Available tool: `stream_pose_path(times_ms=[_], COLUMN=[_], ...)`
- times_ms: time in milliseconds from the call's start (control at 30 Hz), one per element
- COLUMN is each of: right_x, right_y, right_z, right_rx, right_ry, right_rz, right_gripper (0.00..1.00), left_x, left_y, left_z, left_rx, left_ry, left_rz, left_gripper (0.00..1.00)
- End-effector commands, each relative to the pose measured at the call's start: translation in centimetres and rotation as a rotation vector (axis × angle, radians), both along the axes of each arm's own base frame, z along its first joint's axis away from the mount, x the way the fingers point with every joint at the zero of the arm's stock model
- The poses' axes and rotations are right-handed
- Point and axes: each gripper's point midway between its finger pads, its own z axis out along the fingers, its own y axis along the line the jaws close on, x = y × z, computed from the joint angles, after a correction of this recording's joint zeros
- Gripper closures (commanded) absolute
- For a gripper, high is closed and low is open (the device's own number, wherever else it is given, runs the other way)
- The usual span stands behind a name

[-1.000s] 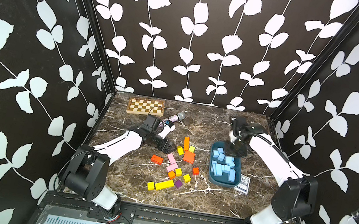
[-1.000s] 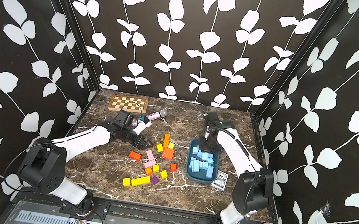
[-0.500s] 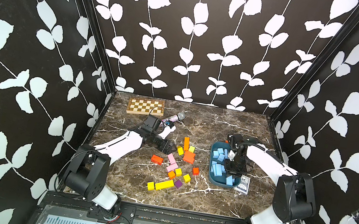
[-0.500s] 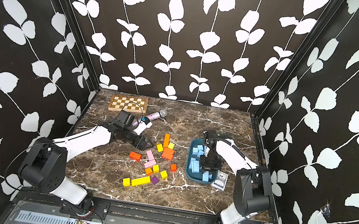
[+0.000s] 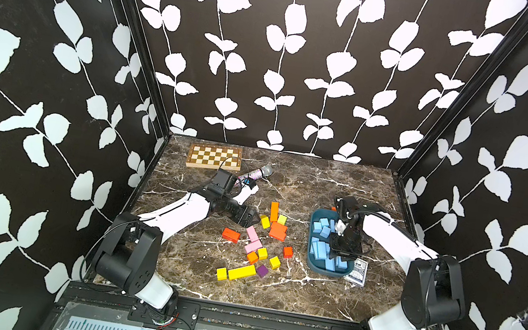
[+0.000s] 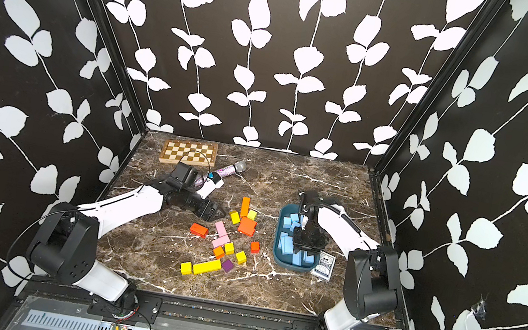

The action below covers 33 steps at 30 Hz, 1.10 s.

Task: Pick out the blue building blocks
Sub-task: Place the building block in the storage box, then move the storage box to the center of the board.

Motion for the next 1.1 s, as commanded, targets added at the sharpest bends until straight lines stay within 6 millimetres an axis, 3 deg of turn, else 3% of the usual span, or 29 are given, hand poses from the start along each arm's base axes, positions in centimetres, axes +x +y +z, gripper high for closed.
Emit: stream_pose_path(times_ms=[0, 133, 267, 367, 600, 867, 1067], right_x=[0.6, 2.6, 4.8, 6.1, 7.7, 9.6, 10.4], right_y=[-0.9, -3.0, -5.3, -5.3, -2.5, 1.8, 5.3], right_z=[2.0, 3.5, 3.8, 2.1, -0.1, 0.1, 0.3], right_rx=[-0.029, -0.060, -0.010, 0.079, 0.264, 0.328, 0.338], right_ry=[-0.038, -0.085, -0.126, -0.104, -0.098, -0.159, -0.168], right_rz=[-0.005, -0.026, -0.111, -0.154, -0.184, -0.098, -0.054], right_gripper=[0.54, 0.51, 0.49, 0.49, 0.50, 0.50, 0.50], left_x=[0.0, -0.1, -0.2, -0.1, 0.1, 0.6, 1.9], left_y=[0.0, 0.2, 0.4, 0.6, 0.6, 1.0, 3.0], left_z=[0.2, 0.2, 0.3, 0.3, 0.4, 0.2, 0.5], left_rx=[0.005, 0.011, 0.023, 0.028, 0.030, 0.050, 0.057], left_ry=[-0.016, -0.023, -0.037, -0.040, -0.048, -0.055, -0.061], left_rz=[-0.012, -0.012, -0.017, -0.015, -0.016, -0.006, 0.075], left_gripper=[0.16, 0.15, 0.15, 0.15, 0.15, 0.15, 0.14])
